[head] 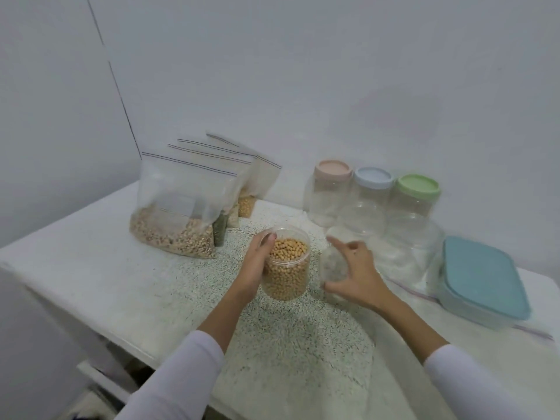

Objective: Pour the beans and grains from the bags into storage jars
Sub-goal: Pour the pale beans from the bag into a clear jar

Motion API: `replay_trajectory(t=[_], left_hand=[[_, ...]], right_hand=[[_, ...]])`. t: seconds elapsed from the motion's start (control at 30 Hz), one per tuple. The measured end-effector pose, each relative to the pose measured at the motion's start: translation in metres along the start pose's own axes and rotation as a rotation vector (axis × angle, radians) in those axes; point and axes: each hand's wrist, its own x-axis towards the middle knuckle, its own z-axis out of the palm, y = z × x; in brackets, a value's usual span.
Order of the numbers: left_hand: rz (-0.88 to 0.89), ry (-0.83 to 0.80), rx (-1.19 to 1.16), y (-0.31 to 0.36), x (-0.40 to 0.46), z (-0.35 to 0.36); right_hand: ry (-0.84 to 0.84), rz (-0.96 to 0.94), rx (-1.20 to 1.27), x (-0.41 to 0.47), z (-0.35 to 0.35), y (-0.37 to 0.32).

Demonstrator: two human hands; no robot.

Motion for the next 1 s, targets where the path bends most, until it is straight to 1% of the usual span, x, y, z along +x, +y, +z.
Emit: replay_trajectory(t=[0.1, 0.13, 0.17, 0.2, 0.23, 0.27, 0.33, 0.47, 0.57, 0.67, 0.77, 1.0], left_hand=[[-0.024, -0.028, -0.030, -0.001, 0.004, -0.002], [-0.022, -0.042, -0.036, 0.001, 0.004, -0.002], [-0.019, -0.055, -0.033, 0.001, 0.004, -0.003], [-0.012, -0.068, -0.022, 0.000, 0.003, -0.003], [0.000, -0.086, -0.010, -0.001, 0.002, -0.004], [0.013, -0.100, 0.004, -0.001, 0.001, -0.006], [0.019, -0.129, 0.013, 0.001, -0.001, -0.008], [-0.071, -0.200, -0.057, 0.011, -0.003, -0.013], [-0.077, -0.230, -0.049, 0.010, -0.001, -0.016], [-0.058, -0.221, -0.065, 0.005, 0.004, -0.017], [-0.055, -0.208, -0.075, -0.001, 0.008, -0.018], [-0.075, -0.213, -0.061, -0.003, 0.010, -0.020]], right_hand=[[0.378, -0.047, 0.468, 0.002, -0.016, -0.026], [0.474, -0.059, 0.622, 0.005, -0.016, -0.034], [0.536, -0.066, 0.773, 0.008, -0.013, -0.043], [0.561, -0.060, 0.908, 0.012, -0.007, -0.050], [0.557, -0.042, 1.001, 0.016, 0.001, -0.057], [0.534, -0.023, 1.034, 0.020, 0.010, -0.063], [0.453, -0.011, 0.981, 0.024, 0.028, -0.068], [0.234, -0.021, 0.861, 0.023, 0.054, -0.055], [0.148, -0.036, 0.818, 0.022, 0.057, -0.046], [0.122, -0.032, 0.781, 0.024, 0.055, -0.046], [0.138, -0.036, 0.743, 0.025, 0.057, -0.047], [0.155, -0.026, 0.756, 0.025, 0.061, -0.047]])
